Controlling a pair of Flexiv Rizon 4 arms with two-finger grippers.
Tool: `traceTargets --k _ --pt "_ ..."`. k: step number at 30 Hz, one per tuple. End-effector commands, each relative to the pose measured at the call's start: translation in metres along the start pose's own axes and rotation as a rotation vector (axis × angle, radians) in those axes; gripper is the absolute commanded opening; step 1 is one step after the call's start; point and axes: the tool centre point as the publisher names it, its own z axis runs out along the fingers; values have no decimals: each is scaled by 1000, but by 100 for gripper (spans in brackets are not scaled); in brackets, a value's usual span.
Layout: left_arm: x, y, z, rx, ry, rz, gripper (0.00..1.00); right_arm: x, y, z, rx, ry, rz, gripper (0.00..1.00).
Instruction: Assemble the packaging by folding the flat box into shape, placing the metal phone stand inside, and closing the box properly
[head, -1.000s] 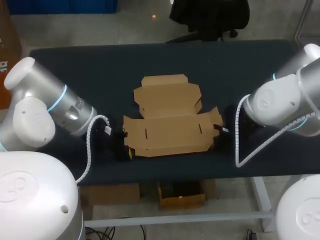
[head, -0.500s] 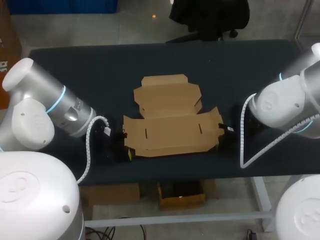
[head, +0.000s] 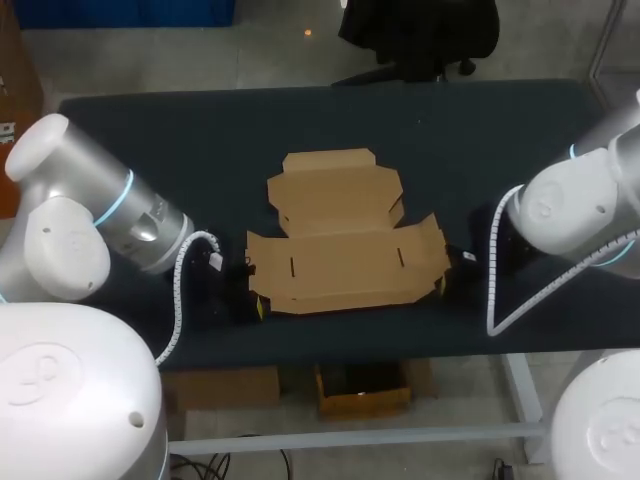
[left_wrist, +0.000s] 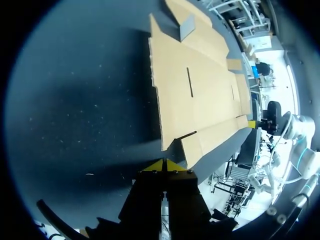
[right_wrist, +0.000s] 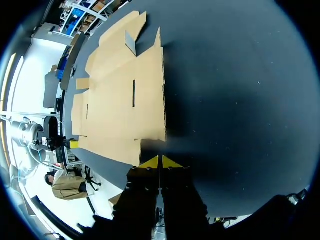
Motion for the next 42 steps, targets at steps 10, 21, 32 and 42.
traceTargets --k 10,21,32,42 --pt "4 5 -3 19 -21 1 0 -5 -4 -7 -10 -2 7 0" --pt "4 2 5 -4 -14 -6 0 -4 3 -2 -2 -2 4 0" --pt "10 -1 12 -12 -13 -4 0 3 13 1 10 10 -27 0" --pt "10 -2 15 -11 -20 -16 0 5 17 16 55 18 -41 0"
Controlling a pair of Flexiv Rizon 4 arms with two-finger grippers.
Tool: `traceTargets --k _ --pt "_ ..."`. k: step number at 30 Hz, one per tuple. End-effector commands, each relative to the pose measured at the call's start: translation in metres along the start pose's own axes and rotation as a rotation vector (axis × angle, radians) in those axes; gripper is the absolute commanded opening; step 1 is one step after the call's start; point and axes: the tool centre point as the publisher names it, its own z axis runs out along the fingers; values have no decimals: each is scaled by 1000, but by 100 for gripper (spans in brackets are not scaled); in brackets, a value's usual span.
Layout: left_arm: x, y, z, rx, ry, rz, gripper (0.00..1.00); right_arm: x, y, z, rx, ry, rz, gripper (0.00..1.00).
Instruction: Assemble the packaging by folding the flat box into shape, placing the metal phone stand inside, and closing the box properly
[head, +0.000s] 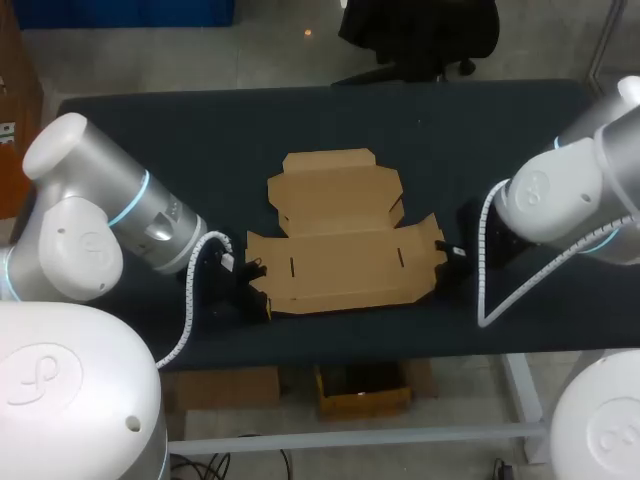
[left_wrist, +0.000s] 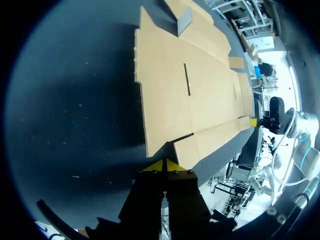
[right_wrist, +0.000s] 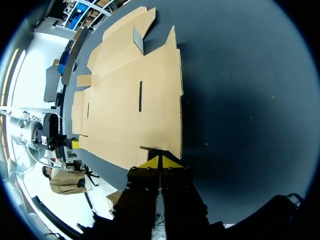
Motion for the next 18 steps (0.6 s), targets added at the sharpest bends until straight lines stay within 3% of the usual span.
traceTargets --k 1,18 --pt "2 -2 3 -4 -4 0 0 -4 6 6 22 17 0 0" --pt "7 -2 9 -27 13 19 0 3 7 17 60 20 -17 0"
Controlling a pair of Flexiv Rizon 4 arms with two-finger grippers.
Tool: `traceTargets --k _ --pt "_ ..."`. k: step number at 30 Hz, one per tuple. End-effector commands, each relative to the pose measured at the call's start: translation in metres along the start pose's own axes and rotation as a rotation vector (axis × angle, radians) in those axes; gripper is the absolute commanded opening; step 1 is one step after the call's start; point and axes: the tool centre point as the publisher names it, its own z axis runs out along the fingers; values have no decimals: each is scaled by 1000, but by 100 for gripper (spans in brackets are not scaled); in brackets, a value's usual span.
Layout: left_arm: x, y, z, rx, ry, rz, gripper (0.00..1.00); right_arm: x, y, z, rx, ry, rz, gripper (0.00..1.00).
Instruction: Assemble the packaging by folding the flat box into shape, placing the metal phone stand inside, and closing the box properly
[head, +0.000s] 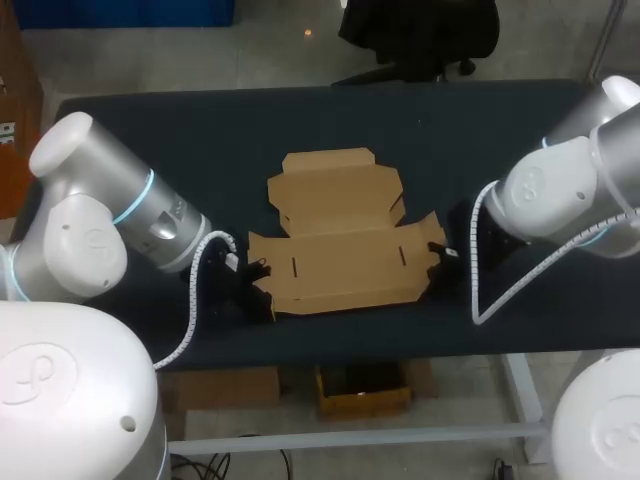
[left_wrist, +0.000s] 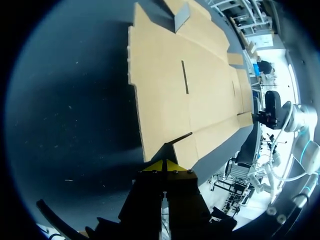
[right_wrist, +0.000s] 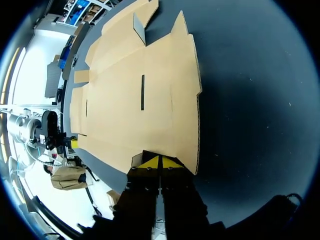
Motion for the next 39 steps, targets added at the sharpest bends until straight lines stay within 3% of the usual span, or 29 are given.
traceTargets --k 1,39 --pt "2 -2 4 -4 1 5 0 0 4 2 12 3 0 0" --pt "23 1 14 -30 -2 77 0 -4 0 -5 -1 -7 12 0"
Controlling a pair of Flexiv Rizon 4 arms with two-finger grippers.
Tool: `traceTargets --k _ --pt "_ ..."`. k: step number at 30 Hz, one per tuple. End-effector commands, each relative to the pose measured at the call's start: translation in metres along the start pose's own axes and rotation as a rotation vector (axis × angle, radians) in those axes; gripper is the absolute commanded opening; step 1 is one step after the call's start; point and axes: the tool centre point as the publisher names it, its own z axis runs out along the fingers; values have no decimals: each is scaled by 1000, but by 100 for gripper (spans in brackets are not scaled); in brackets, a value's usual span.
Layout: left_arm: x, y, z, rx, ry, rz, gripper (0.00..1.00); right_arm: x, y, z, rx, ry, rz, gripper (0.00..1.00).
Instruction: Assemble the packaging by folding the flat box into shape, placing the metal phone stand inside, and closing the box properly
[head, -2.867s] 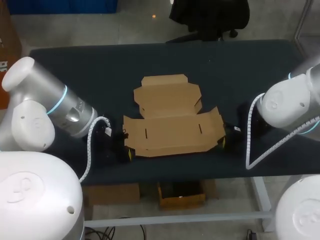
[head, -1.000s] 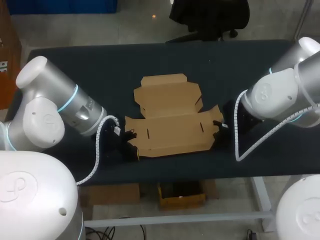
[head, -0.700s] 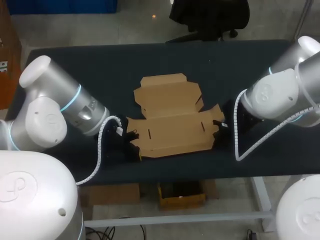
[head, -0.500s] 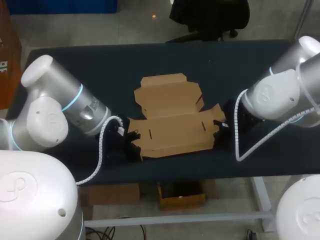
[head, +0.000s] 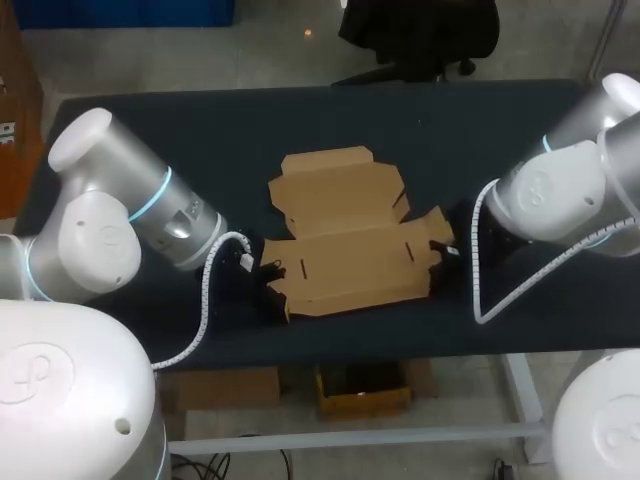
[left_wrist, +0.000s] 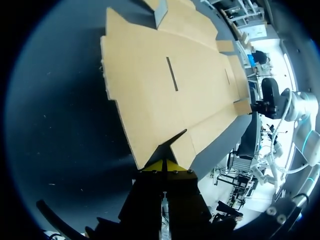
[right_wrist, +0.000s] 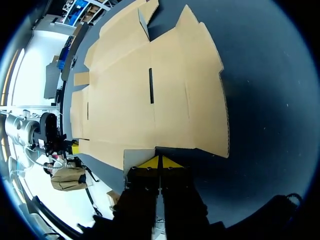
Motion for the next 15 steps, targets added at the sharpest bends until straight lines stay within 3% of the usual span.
traceTargets --k 1,15 --pt "3 -2 3 -5 -7 1 0 -2 -1 -2 0 1 3 0" --pt "7 -2 6 -17 0 15 0 -7 -5 -6 -6 -9 17 0"
